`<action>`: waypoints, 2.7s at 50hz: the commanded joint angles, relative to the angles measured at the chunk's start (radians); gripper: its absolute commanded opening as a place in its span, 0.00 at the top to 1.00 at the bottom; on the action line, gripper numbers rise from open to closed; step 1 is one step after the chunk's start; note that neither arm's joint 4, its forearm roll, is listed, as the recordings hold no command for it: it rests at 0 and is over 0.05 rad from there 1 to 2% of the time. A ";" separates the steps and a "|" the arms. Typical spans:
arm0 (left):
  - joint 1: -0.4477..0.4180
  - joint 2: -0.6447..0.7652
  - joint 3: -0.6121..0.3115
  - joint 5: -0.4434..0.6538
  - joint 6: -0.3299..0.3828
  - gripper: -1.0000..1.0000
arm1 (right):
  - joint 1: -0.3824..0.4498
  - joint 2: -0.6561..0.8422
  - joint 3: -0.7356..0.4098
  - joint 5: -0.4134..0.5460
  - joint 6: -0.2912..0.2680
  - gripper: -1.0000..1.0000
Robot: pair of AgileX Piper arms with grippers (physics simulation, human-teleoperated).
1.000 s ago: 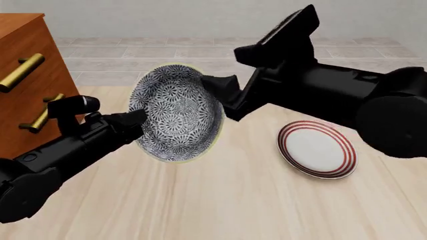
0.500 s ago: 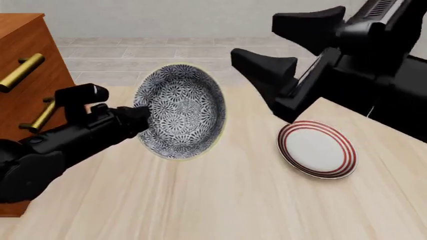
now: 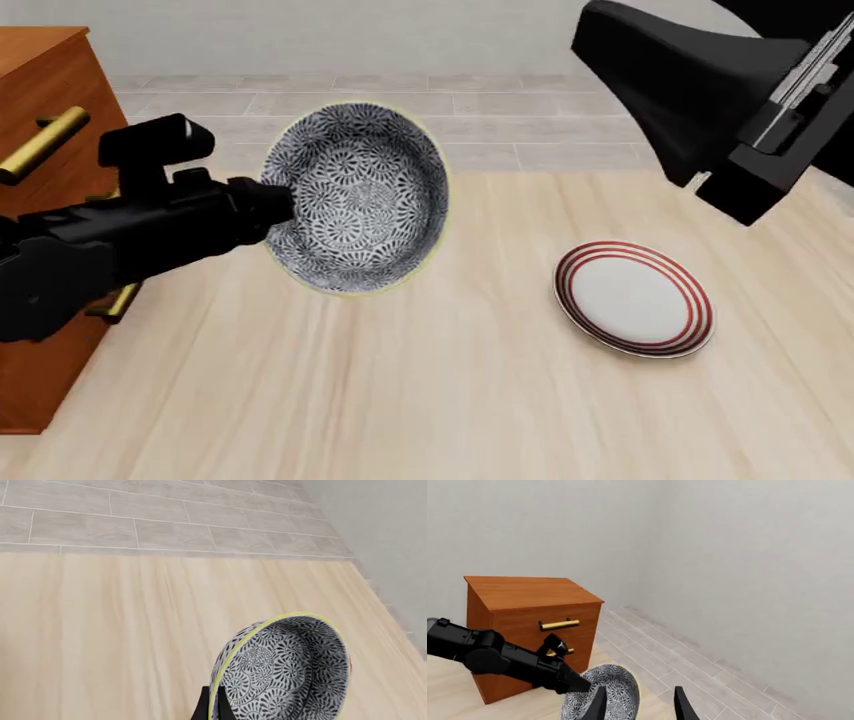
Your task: Put the bowl on top of the cabinet.
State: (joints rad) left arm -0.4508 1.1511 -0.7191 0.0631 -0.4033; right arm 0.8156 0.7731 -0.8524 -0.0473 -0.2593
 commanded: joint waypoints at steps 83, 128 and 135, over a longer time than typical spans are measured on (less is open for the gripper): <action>-0.079 0.073 -0.618 0.808 -0.001 1.00 | 0.282 -0.190 0.050 -0.083 -0.087 0.00; 0.151 0.054 -0.877 1.084 0.176 1.00 | 0.266 -0.170 0.085 -0.107 -0.113 0.00; 0.194 0.046 -0.946 1.116 0.189 1.00 | 0.263 -0.168 0.086 -0.107 -0.114 0.00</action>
State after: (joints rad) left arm -0.3138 1.2065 -1.5752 1.1277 -0.2449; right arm 1.0842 0.5990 -0.7712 -0.1504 -0.3706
